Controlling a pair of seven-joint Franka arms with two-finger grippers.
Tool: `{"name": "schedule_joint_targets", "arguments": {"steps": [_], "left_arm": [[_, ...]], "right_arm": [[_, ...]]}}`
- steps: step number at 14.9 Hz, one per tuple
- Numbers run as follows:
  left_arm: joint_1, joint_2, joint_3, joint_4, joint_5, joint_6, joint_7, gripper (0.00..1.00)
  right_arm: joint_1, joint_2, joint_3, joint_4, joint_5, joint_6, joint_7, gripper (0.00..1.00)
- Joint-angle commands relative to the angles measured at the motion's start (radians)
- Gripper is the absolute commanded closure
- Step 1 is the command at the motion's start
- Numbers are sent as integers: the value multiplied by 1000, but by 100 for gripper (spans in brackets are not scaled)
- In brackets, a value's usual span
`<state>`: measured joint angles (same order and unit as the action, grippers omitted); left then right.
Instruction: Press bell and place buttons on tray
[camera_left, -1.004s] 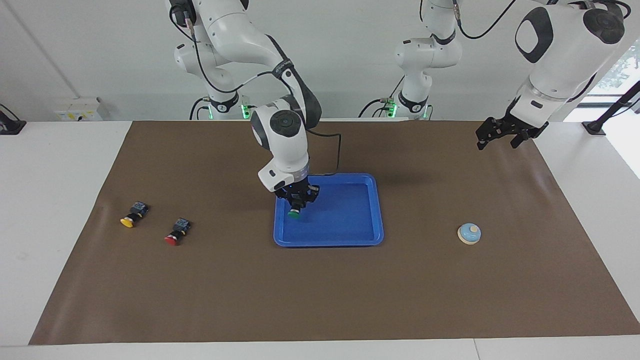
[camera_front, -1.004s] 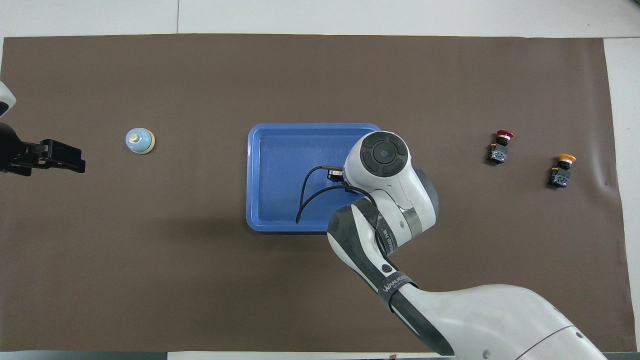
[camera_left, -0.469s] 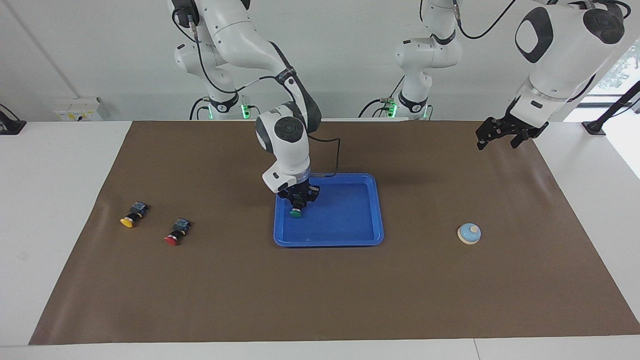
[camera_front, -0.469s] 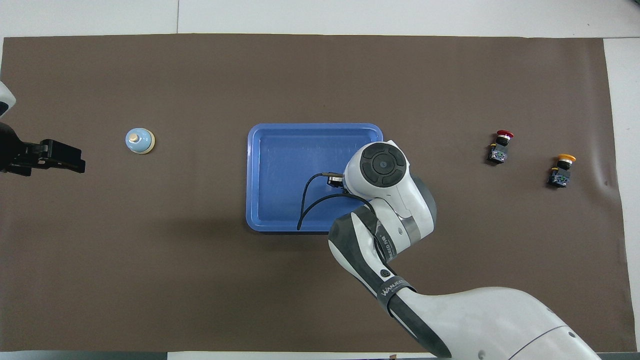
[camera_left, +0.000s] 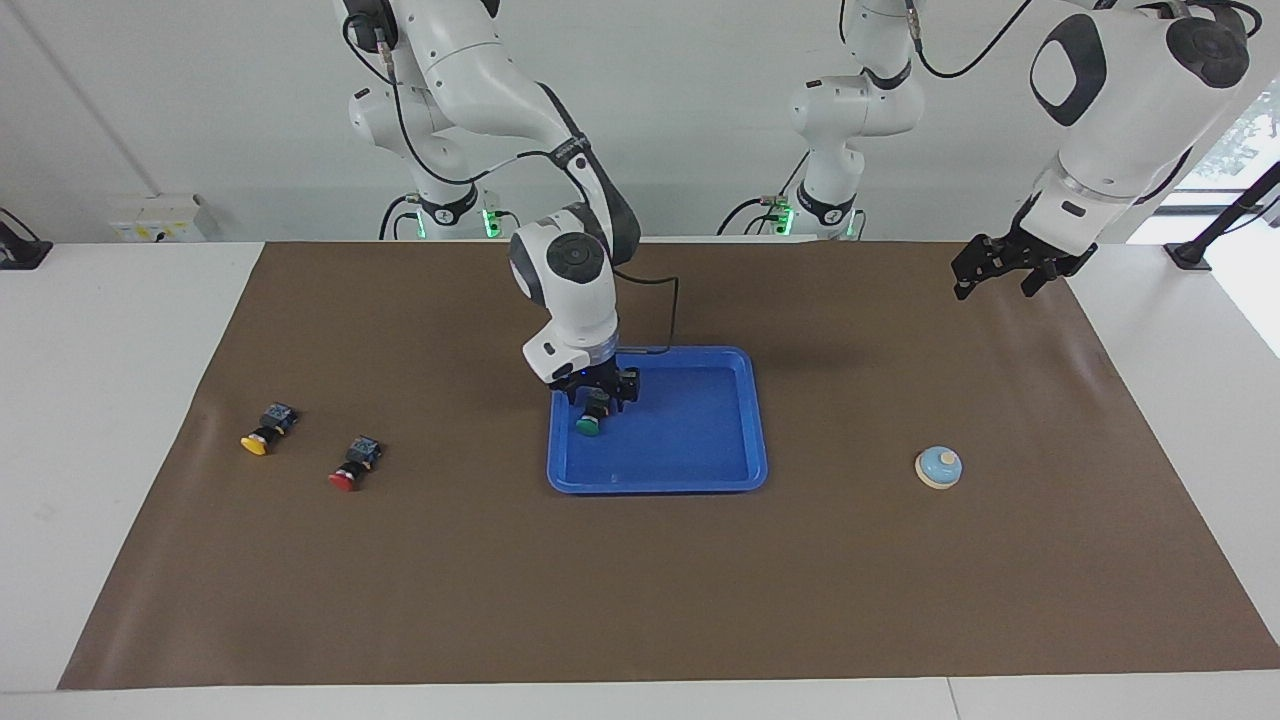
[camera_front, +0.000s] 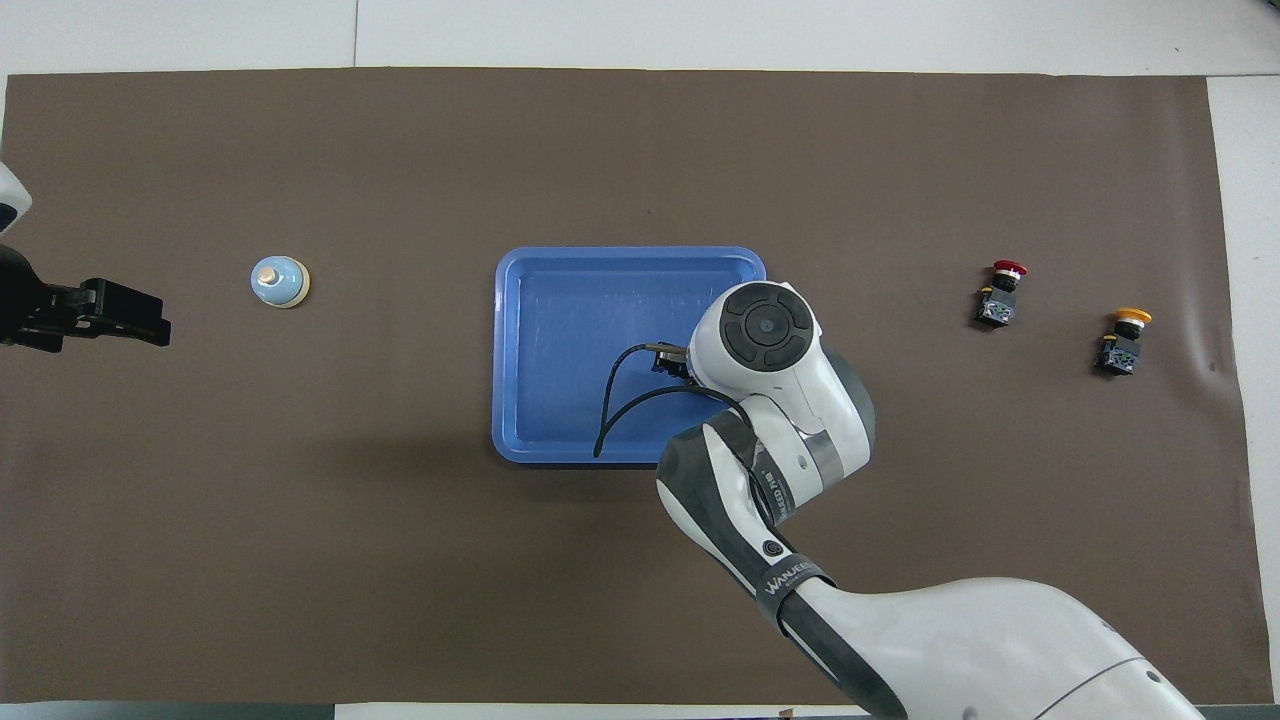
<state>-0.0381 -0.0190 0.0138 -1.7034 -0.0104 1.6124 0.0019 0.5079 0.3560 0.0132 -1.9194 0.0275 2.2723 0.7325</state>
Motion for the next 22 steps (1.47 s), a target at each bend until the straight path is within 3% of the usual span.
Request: {"name": "schedule_joint_targets", "arguments": {"steps": [1,4,13,18,22], "left_arm": [[1,-10,0,-1,12,-2,1,0],[1,-10,0,-1,12,-2,1,0],[1,-10,0,-1,12,-2,1,0],[1,-10,0,-1,12,-2,1,0],[1,-10,0,-1,12,-2,1,0]], "right_arm": [[-18,-38,-8,100,18,-161,15,0],[-106,-86,-13,161,18,-252,-11,0],[-419,-118,-15,129,-43,-249,-353,0],[-564,-120,-15,-22,-60,-51,-469,0],[-592,-80,-15,-87,-60,81,-489,0]]}}
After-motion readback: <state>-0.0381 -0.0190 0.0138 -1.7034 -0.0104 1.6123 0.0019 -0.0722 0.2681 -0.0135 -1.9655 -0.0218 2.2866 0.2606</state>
